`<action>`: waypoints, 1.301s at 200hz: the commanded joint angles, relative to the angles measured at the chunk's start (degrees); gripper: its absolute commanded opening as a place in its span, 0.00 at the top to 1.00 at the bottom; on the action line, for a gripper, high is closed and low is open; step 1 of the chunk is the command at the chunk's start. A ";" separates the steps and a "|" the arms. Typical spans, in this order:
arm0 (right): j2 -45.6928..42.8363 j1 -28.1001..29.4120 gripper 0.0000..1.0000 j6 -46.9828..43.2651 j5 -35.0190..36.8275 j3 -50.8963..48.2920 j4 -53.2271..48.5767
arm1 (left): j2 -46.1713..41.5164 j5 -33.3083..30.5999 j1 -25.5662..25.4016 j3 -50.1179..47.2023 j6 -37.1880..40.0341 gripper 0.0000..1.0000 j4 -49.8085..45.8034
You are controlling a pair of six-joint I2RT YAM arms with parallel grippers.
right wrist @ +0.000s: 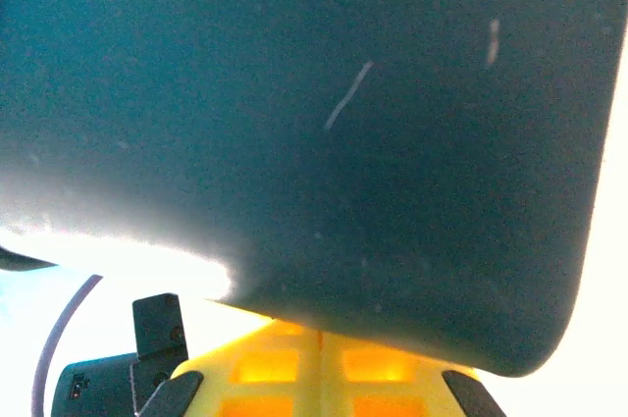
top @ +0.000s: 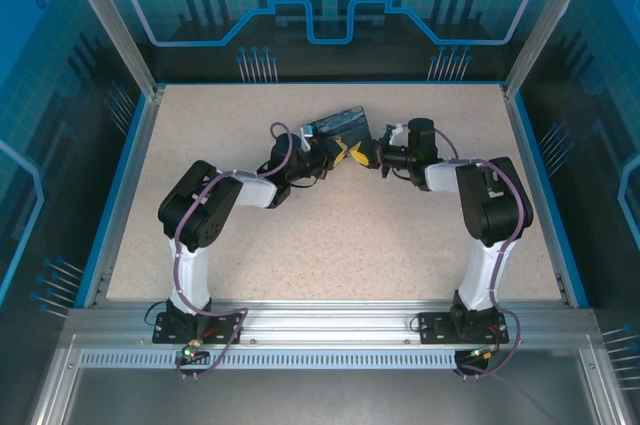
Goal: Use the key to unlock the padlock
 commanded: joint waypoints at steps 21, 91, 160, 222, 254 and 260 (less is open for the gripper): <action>1.91 2.64 0.99 0.67 2.42 0.21 2.04 | -0.33 9.86 -4.89 -1.07 1.32 1.00 1.94; -1.60 0.86 0.41 -2.96 2.35 -3.64 0.55 | 1.49 7.02 -3.89 -1.87 -2.12 1.00 3.48; -11.60 -2.70 0.25 -18.12 2.10 -11.67 -15.05 | 1.99 7.36 -2.92 -0.50 -0.41 1.00 -0.08; -16.02 -2.74 0.28 -28.54 2.38 -8.46 -25.60 | 1.27 8.38 -2.53 1.17 1.73 1.00 -4.49; -19.45 -1.70 0.40 -36.69 7.07 -6.12 -34.85 | 0.84 8.68 -2.33 2.15 1.39 1.00 -6.75; -20.23 -1.32 0.42 -39.31 9.05 -4.48 -37.80 | 0.67 8.73 -2.38 2.45 1.57 1.00 -7.73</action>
